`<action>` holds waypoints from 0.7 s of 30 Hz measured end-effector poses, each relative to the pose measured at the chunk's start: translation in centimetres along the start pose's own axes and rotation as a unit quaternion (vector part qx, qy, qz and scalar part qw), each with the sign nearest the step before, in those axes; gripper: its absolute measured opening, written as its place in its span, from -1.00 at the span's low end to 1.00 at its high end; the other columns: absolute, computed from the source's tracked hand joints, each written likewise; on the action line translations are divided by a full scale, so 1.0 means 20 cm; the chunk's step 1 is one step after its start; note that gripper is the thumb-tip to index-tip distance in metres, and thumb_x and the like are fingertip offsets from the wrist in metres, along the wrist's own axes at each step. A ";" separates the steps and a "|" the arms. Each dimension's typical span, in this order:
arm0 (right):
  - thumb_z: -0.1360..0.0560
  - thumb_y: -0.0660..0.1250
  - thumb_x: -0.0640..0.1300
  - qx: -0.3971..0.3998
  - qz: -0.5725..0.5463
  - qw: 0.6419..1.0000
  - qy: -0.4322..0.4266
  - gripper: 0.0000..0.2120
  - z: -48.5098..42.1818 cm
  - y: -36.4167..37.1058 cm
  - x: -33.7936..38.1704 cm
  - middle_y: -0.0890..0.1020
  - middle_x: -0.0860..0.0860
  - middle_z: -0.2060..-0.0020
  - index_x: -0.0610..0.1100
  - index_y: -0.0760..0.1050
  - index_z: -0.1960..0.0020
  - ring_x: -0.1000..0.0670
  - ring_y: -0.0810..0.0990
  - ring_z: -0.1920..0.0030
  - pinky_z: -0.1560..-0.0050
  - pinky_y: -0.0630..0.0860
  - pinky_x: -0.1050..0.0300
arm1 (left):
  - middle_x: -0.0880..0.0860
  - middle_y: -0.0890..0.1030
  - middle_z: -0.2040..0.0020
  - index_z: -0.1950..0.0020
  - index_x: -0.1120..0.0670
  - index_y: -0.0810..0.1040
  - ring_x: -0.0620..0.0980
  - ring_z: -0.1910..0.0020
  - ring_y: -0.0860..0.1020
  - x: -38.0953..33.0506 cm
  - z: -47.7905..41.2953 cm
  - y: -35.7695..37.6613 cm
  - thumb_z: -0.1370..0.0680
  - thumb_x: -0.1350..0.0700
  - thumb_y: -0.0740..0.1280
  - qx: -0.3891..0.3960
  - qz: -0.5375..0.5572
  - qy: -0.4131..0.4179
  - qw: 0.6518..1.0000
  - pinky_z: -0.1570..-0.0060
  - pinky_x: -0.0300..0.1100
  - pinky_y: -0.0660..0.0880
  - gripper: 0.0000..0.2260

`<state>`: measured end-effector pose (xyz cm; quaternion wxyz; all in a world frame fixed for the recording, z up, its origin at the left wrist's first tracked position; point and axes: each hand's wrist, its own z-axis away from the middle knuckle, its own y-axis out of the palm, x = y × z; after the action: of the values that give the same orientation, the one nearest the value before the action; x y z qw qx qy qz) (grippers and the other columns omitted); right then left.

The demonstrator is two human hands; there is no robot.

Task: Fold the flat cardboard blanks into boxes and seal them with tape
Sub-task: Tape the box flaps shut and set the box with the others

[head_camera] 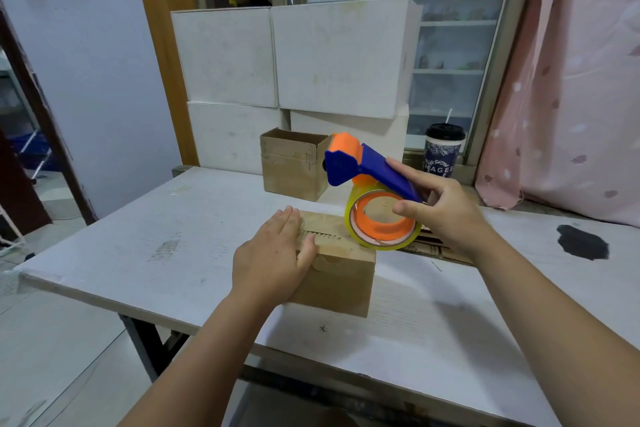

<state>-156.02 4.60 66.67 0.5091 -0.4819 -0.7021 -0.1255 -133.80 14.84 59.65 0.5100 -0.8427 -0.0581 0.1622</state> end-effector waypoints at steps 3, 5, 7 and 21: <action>-0.25 0.47 0.00 0.025 0.012 1.000 0.003 -0.44 0.00 -0.02 0.02 0.55 0.28 -0.16 0.24 0.46 -0.22 0.28 0.56 -0.11 0.03 0.48 0.43 | -0.16 0.15 -0.52 -0.53 -0.09 0.13 -0.19 -0.49 0.09 0.00 0.00 0.00 -0.59 -0.16 -0.07 0.000 0.000 0.003 1.000 -0.12 -0.13 0.44 -0.50; -0.25 0.46 0.02 0.036 0.031 0.999 0.005 -0.45 -0.01 -0.03 0.04 0.54 0.30 -0.14 0.25 0.45 -0.21 0.31 0.55 -0.08 0.05 0.47 0.45 | -0.16 0.15 -0.52 -0.53 -0.09 0.13 -0.19 -0.49 0.09 0.00 0.00 0.01 -0.59 -0.16 -0.07 0.000 0.001 0.004 1.000 -0.12 -0.14 0.43 -0.50; -0.25 0.44 0.04 0.040 0.061 0.997 0.007 -0.46 -0.02 -0.06 0.04 0.55 0.26 -0.13 0.26 0.46 -0.21 0.32 0.54 -0.07 0.00 0.45 0.44 | -0.17 0.15 -0.52 -0.53 -0.10 0.13 -0.20 -0.48 0.08 0.00 0.00 0.01 -0.59 -0.17 -0.08 0.001 0.003 0.003 1.000 -0.12 -0.15 0.43 -0.50; -0.29 0.39 0.13 0.047 0.162 0.986 0.020 -0.43 0.06 -0.16 -0.06 0.45 0.39 -0.14 0.40 0.32 -0.25 0.44 0.45 -0.07 0.07 0.38 0.56 | -0.18 0.12 -0.53 -0.53 -0.13 0.10 -0.19 -0.49 0.06 0.00 0.00 0.02 -0.58 -0.19 -0.11 0.009 0.012 0.009 1.000 -0.18 -0.11 0.40 -0.49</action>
<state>-159.32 3.19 66.05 0.5586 -0.5620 -0.6097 -0.0183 -133.76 14.62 59.42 0.5156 -0.8404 -0.0419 0.1615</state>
